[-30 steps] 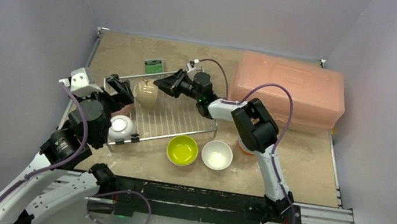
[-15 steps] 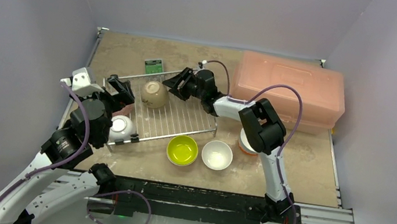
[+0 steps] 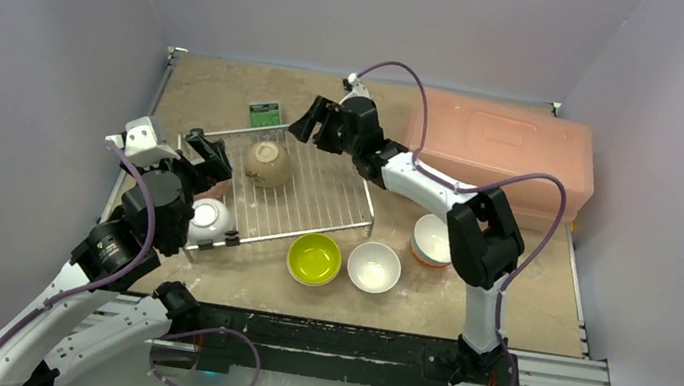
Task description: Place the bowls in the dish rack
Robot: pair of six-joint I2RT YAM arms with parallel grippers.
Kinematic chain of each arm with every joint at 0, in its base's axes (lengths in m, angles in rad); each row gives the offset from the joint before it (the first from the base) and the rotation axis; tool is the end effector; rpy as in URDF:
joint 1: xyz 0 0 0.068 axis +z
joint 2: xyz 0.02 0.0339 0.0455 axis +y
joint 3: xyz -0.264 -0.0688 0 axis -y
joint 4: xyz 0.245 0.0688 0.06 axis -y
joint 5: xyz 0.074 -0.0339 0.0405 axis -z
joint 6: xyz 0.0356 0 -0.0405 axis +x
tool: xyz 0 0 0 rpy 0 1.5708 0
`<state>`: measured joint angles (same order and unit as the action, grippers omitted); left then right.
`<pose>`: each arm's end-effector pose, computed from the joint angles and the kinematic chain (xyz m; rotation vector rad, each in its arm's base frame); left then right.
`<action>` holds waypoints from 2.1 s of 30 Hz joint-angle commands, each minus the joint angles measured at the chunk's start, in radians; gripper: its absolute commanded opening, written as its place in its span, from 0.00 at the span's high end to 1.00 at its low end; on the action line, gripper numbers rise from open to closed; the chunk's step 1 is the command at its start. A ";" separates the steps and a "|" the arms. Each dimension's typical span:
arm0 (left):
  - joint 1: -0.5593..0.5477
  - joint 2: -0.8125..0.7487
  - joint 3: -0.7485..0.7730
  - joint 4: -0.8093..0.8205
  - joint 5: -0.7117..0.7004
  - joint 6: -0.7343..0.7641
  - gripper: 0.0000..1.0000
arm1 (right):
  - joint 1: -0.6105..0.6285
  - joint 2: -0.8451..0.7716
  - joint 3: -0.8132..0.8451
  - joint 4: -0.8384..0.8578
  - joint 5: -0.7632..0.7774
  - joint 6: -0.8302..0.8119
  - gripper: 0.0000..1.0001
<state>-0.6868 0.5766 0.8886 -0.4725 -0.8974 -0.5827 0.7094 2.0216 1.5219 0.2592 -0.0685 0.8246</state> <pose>0.1015 -0.0472 0.3744 -0.5532 1.5797 -0.1812 0.3665 0.3179 0.2603 0.0604 1.9659 1.1188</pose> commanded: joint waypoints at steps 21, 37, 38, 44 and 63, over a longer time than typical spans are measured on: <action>0.002 0.016 0.034 0.020 -0.005 0.026 0.11 | 0.140 0.135 0.163 -0.155 -0.101 -1.027 0.40; 0.002 0.049 0.036 0.037 0.006 0.046 0.11 | 0.137 0.257 0.316 -0.086 -0.271 -1.131 0.43; 0.002 0.050 0.036 0.038 0.007 0.046 0.11 | 0.137 0.264 0.326 -0.095 -0.279 -1.138 0.44; 0.003 0.058 0.045 0.040 0.012 0.053 0.10 | 0.137 0.275 0.311 -0.013 -0.270 -1.092 0.44; 0.001 0.078 0.047 0.040 0.023 0.050 0.10 | 0.137 0.353 0.423 0.003 -0.271 -1.012 0.48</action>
<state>-0.6868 0.6571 0.8978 -0.4644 -0.8780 -0.5552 0.8478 2.3802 1.8946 0.2379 -0.3325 -0.2081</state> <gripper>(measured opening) 0.895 0.522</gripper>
